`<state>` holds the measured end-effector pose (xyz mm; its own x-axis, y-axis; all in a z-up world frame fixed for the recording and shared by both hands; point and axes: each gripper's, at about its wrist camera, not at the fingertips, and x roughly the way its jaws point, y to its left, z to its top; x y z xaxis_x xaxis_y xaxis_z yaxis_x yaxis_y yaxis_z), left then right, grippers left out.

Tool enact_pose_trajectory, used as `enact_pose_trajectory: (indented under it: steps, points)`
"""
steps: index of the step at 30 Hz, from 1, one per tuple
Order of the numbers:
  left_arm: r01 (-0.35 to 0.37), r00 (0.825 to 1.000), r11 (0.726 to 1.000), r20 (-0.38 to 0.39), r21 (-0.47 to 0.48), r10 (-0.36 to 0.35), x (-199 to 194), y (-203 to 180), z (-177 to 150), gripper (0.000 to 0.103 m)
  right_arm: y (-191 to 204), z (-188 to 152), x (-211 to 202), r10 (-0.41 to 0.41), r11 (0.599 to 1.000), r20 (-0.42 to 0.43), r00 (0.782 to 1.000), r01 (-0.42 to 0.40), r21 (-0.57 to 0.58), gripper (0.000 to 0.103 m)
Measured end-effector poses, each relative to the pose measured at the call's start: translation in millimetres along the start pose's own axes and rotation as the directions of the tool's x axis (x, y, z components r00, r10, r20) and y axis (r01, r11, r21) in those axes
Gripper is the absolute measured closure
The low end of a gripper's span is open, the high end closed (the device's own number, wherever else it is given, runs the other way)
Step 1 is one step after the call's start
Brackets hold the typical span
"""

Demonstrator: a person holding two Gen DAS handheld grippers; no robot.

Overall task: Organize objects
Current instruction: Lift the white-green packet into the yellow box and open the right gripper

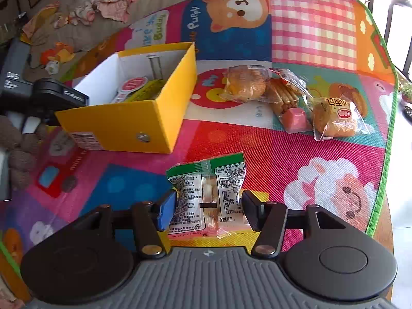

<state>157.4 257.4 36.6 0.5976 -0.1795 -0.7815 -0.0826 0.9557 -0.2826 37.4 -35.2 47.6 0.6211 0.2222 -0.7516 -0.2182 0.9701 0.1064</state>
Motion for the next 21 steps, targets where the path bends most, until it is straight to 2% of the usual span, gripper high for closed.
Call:
enact_pose_trajectory:
  steps: [6,14,21]
  points:
    - [-0.002,1.0,1.0,0.005,-0.004,0.002,0,1,-1,0.087,18,10,-49,0.119,0.992,0.054,0.991,-0.117,-0.036,0.048]
    - [-0.001,1.0,1.0,0.01,0.015,0.001,0,0,-2,0.087,46,61,-88,0.148,0.986,0.253,0.956,-0.123,-0.112,0.048]
    - [0.005,1.0,1.0,0.014,0.018,-0.005,0,1,-3,0.087,67,101,-71,0.121,0.99,0.302,0.946,-0.094,-0.104,0.048]
